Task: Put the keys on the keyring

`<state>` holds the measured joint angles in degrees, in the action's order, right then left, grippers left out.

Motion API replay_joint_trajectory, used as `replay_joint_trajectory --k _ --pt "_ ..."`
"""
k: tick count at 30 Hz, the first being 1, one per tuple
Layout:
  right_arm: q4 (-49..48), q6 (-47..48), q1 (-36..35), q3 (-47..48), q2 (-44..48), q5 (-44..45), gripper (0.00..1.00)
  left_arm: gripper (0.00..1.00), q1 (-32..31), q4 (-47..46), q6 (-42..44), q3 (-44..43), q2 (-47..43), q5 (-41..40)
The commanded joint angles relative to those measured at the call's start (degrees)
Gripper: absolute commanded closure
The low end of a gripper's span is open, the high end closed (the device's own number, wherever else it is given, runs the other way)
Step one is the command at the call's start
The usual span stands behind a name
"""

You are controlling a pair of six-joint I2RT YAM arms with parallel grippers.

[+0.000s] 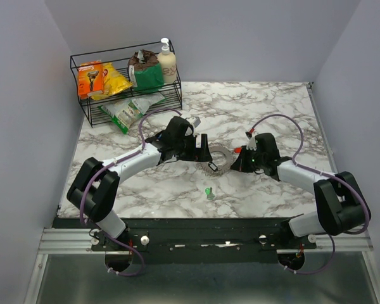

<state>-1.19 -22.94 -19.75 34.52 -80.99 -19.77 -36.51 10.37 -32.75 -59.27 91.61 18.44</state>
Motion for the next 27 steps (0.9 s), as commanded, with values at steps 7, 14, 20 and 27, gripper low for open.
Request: replay_joint_trajectory --k 7,14,20,27 --pt "0.40 3.77 0.15 1.78 3.82 -3.52 0.99 0.01 -0.40 -0.53 2.69 -0.59 -3.28 0.90" --pt "0.66 7.64 0.15 1.86 8.39 -11.06 0.99 0.01 -0.31 -1.40 5.86 -0.15 -6.35 1.69" --pt "0.75 8.87 0.15 1.95 10.33 -13.71 0.99 0.02 -0.32 -4.39 7.96 1.52 -11.71 3.09" --pt "1.02 9.05 0.15 4.58 12.35 -14.59 0.99 0.02 -0.31 -3.69 10.95 0.38 -15.85 4.76"
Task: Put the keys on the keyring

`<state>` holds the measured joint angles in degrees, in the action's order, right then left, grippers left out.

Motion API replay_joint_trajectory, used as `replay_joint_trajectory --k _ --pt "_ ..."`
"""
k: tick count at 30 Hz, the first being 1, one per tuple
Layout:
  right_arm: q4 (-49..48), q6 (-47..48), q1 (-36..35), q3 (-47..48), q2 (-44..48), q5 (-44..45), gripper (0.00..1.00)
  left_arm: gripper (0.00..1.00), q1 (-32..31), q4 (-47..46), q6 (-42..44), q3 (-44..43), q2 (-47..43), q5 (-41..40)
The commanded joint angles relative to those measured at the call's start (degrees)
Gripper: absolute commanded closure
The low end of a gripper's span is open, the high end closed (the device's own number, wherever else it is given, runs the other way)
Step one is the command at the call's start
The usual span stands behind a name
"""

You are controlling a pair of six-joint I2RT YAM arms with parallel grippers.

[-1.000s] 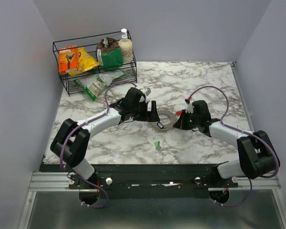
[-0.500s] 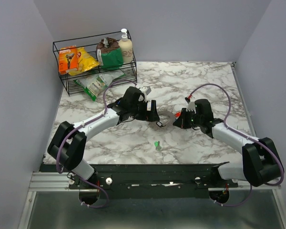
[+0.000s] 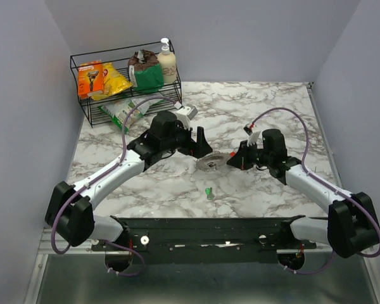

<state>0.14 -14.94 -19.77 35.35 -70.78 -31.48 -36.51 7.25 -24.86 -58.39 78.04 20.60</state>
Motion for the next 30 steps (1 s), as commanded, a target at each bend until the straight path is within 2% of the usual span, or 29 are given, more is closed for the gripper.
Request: replay_joint_trajectory --k 1,13,17,24,30 --pt "-0.32 1.14 0.17 4.19 2.40 -3.14 0.99 0.03 -0.40 -0.48 3.24 -0.67 -2.63 2.78" --pt "4.16 5.62 0.17 10.96 7.94 -9.20 0.99 0.04 -0.23 3.39 9.83 -4.27 -7.72 7.34" --pt "4.34 5.80 0.17 12.89 9.78 -13.94 0.99 0.06 -0.05 3.30 10.80 -5.33 -9.31 13.48" --pt "5.13 4.57 0.17 17.11 11.10 -23.78 0.99 0.22 0.13 1.63 9.93 -8.14 -9.40 26.13" --pt "4.61 2.46 0.17 19.14 12.42 -27.13 0.99 0.34 0.04 -0.56 7.90 -8.85 -9.22 30.46"
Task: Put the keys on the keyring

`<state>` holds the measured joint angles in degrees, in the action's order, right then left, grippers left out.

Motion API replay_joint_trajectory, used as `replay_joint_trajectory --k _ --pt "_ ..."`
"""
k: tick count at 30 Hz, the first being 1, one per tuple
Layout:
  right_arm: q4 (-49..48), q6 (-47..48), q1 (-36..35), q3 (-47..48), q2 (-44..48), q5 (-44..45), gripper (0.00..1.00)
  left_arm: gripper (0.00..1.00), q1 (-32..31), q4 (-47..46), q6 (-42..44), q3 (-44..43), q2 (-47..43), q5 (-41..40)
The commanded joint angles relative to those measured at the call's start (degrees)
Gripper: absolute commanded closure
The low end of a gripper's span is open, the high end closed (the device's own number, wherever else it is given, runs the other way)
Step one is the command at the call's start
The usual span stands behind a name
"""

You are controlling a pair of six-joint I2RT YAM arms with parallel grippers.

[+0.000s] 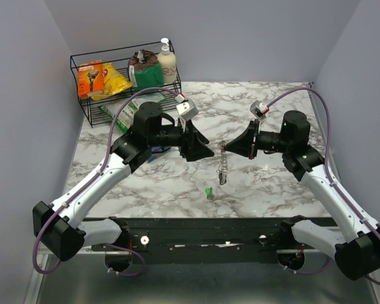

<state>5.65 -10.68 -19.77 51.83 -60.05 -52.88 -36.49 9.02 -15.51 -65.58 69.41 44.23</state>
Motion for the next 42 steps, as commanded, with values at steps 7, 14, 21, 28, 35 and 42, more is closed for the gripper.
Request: replay_joint_trajectory --k 7,14,21,28,35,42 --pt "-4.68 -5.67 0.26 1.34 3.45 -7.14 0.99 0.42 0.10 -9.27 -8.22 0.63 -0.24 8.15" --pt "-5.21 -7.34 0.17 0.29 4.94 -7.67 0.99 0.49 -0.07 -14.02 -12.35 0.54 2.22 10.09" --pt "-5.04 -7.69 0.26 -0.24 5.65 -7.94 0.99 0.51 -1.39 -13.67 -12.62 -1.04 4.24 10.27" --pt "-5.12 -7.87 0.17 -0.59 5.91 -7.50 0.99 0.56 -2.97 -14.55 -13.06 -1.39 5.56 10.00" --pt "-5.12 -7.96 0.17 -0.77 6.00 -7.50 0.99 0.58 -3.41 -13.94 -12.44 -1.74 6.44 9.65" --pt "-5.12 -8.13 0.17 -0.94 6.09 -7.76 0.99 0.67 -3.67 -13.24 -11.91 -2.01 7.32 9.30"
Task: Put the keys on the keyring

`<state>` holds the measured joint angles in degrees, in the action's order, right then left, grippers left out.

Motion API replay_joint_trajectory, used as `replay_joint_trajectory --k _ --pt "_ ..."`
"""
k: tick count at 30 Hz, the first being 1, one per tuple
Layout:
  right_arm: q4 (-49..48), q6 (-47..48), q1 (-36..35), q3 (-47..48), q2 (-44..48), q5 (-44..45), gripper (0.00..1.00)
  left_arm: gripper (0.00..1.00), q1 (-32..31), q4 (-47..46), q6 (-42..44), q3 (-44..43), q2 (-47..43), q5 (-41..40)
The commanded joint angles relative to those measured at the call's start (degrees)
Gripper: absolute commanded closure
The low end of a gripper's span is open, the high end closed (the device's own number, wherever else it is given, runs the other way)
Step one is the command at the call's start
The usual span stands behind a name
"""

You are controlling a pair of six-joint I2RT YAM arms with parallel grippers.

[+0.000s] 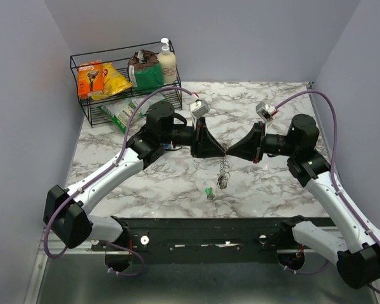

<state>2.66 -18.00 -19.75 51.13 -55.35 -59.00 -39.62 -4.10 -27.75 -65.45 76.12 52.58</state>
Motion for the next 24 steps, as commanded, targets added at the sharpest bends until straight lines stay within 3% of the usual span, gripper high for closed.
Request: replay_joint_trajectory --k 1,8,13,17,23,24 --pt "-2.13 -0.81 0.15 -0.25 1.47 -1.73 0.99 0.69 -0.46 -0.21 0.33 -2.22 0.70 0.95" --pt "-2.13 -1.07 0.15 0.28 1.30 -2.17 0.99 0.99 -0.81 1.28 0.15 -3.37 2.54 0.07" --pt "-2.13 -1.34 0.15 0.28 1.12 -1.82 0.93 1.00 -1.17 1.29 0.24 -3.54 2.63 -1.07" --pt "-2.13 -1.60 0.15 0.19 1.65 -0.85 0.79 1.00 -1.25 -0.20 0.76 -2.49 1.76 -2.56" --pt "-3.69 -2.13 0.15 -0.95 2.70 1.78 0.46 1.00 -1.25 -5.91 -0.46 1.64 -1.58 -5.20" --pt "-3.62 -2.39 0.15 -1.12 2.88 2.40 0.36 1.00 -1.25 -6.44 -0.55 1.90 -1.76 -5.29"
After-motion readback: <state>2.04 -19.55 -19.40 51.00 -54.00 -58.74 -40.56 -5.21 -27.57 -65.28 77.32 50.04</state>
